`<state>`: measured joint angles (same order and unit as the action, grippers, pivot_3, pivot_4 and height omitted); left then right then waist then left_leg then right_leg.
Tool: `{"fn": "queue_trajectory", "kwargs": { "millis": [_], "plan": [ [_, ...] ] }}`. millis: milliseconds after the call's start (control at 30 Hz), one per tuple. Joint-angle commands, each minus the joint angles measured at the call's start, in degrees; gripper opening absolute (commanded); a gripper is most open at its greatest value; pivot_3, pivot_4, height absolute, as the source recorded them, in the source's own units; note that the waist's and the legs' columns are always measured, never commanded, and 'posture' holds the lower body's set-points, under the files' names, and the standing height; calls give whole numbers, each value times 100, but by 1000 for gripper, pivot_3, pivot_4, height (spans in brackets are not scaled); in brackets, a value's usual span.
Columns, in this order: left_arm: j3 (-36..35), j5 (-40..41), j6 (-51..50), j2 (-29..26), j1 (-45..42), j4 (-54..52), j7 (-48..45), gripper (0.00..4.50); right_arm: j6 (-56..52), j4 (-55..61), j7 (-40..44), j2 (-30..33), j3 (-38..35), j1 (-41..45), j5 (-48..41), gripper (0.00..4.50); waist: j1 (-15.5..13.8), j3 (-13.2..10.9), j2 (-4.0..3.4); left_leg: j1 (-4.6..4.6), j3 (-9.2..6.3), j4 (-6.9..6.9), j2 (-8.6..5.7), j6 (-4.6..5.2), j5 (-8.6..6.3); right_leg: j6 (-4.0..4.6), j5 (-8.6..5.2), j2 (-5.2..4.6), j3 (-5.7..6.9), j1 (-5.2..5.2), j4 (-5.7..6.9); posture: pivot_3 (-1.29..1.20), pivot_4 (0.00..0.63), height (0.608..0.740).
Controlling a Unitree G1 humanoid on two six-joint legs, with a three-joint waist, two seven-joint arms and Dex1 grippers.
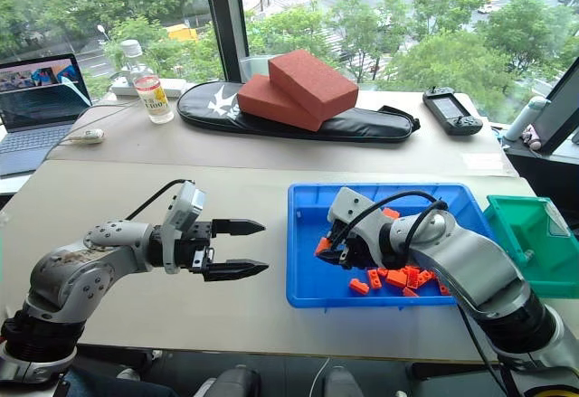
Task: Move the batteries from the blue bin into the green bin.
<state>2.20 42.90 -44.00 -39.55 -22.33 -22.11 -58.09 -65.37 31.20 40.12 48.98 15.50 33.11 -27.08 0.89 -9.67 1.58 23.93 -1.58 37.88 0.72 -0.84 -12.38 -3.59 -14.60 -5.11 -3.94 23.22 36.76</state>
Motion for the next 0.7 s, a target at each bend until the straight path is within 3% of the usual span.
{"fn": "queue_trajectory", "kwargs": {
  "millis": [33,133,167,433,600,700],
  "plan": [
    [-87,103,23,-4,-60,-199,1,4500,86,-31,-86,59,-122,20,177,2611,0,0,0,0,-1,0,1,0,0,0,0,2,0,0,0,0,150,740],
    [-82,96,32,0,-47,-197,4,4500,45,-32,-1,235,-571,-44,91,3790,10,0,0,0,-1,0,2,0,0,0,0,2,0,0,0,0,150,740],
    [-79,93,37,4,-47,-192,3,4500,56,-39,74,371,-769,-91,50,3977,9,0,0,0,-1,0,1,0,0,0,0,2,0,0,0,0,150,740],
    [-35,54,68,60,-28,-173,2,4500,568,-170,832,1694,-1585,-1418,144,3977,-16,0,1,1,0,0,0,0,0,0,0,0,2,-5,-7,0,150,740],
    [-34,52,72,68,-14,-171,-20,4500,1019,-196,1153,1873,-1571,-1994,187,3977,58,0,0,-7,7,0,6,0,0,1,-1,4,-2,-4,-2,0,150,740],
    [-33,48,74,69,-14,-171,-28,4500,1156,-451,1049,1743,-1452,-1927,336,3977,58,0,0,-7,7,0,6,0,0,1,-1,4,-2,-5,-2,0,150,740]
  ]
}}
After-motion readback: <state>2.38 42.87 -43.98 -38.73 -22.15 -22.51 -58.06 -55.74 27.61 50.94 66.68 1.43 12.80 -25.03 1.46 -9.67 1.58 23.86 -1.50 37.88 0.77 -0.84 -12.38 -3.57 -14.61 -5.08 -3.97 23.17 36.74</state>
